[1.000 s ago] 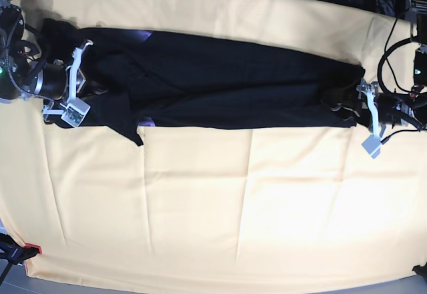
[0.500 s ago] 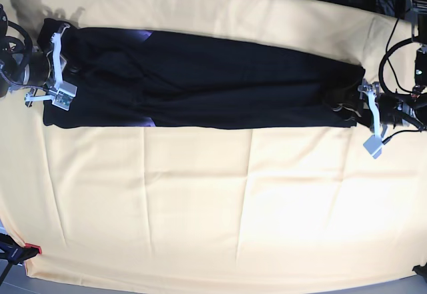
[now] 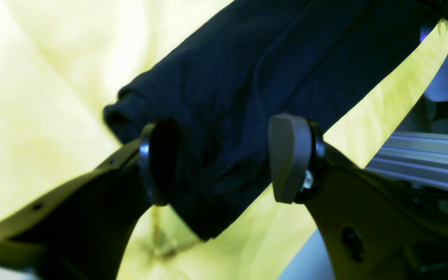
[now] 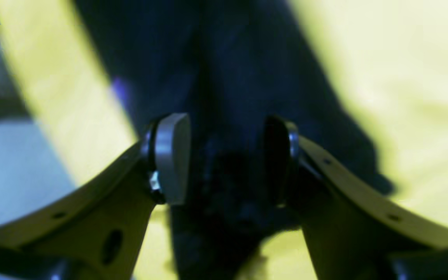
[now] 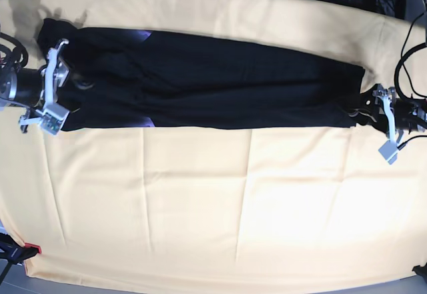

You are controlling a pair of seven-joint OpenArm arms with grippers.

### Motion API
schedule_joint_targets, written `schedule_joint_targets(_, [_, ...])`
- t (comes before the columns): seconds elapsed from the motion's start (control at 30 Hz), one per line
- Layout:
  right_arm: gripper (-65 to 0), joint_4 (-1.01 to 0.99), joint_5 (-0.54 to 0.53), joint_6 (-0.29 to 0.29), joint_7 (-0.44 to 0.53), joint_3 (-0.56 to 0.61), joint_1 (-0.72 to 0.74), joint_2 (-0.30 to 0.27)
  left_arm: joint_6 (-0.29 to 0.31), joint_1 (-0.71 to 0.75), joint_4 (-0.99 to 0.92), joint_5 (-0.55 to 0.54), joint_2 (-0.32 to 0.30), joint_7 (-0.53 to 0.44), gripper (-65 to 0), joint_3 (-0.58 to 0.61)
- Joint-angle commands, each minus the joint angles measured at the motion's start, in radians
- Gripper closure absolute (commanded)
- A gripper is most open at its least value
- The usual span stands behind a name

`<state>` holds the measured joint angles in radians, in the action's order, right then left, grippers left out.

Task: Fold the T-shirt properly
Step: 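Regrasp the folded strip edge and fold it over again with both grippers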

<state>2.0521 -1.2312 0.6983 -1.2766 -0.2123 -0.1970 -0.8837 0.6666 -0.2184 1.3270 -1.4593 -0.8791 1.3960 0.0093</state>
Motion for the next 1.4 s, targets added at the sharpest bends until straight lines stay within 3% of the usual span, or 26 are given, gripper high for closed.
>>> schedule_joint_targets(0.0, [-33.2, 0.008, -0.031, 0.0, 0.0, -0.046, 0.008, -0.022, 0.006, -0.02, 0.012, -0.024, -0.035, -0.004, -39.0, -0.011])
schedule_joint_targets(0.1, [-30.4, 0.008, -0.055, -0.029, 0.001, -0.122, 0.006, 0.0, 0.006, -0.02, 0.012, -0.024, -0.053, -0.004, -39.0, -0.026])
schedule_joint_targets(0.13, [-25.2, 0.006, -0.051, -0.029, 0.001, -0.134, -0.001, 0.021, 0.006, -0.02, 0.012, -0.024, -0.055, -0.004, -39.0, -0.04])
schedule_joint_targets(0.23, [0.0, -0.003, -0.045, -0.006, 0.016, -0.138, -0.062, 0.108, -0.002, -0.011, 0.012, -0.024, -0.051, -0.004, -39.0, -0.114])
schedule_joint_targets(0.3, [0.0, -0.033, 0.0, 0.0, 0.065, -0.137, -0.108, 0.186, -0.025, -0.006, 0.011, -0.018, -0.049, -0.005, -39.0, -0.177])
schedule_joint_targets(0.43, [0.0, -0.126, 0.243, 0.0, 0.224, -0.137, -0.141, 0.329, -0.087, 0.004, -0.004, 0.096, -0.045, -0.034, -39.0, -0.299])
schedule_joint_targets(0.6, [0.0, -0.271, 0.374, 0.0, 0.291, -0.136, -0.141, 0.435, -0.121, 0.092, -0.045, 0.162, 0.002, -0.069, -39.0, -0.422])
schedule_joint_targets(1.03, [0.0, -0.319, 0.368, 0.0, 0.288, -0.137, -0.138, 0.438, -0.098, 0.26, -0.053, 0.18, 0.304, -0.109, -39.0, -0.453])
schedule_joint_targets(1.2, [0.0, -0.318, 0.369, 0.0, 0.289, -0.137, -0.138, 0.438, -0.098, 0.259, -0.053, 0.161, 0.373, -0.094, -38.4, -0.413])
schedule_joint_targets(1.27, [0.0, -0.318, 0.369, 0.0, 0.289, -0.137, -0.138, 0.437, -0.098, 0.257, -0.053, 0.162, 0.386, -0.094, -28.4, -0.397])
schedule_joint_targets(1.37, [0.0, -0.318, 0.368, 0.0, 0.29, -0.137, -0.138, 0.437, -0.098, 0.254, -0.053, 0.164, 0.381, -0.095, 0.0, -0.389])
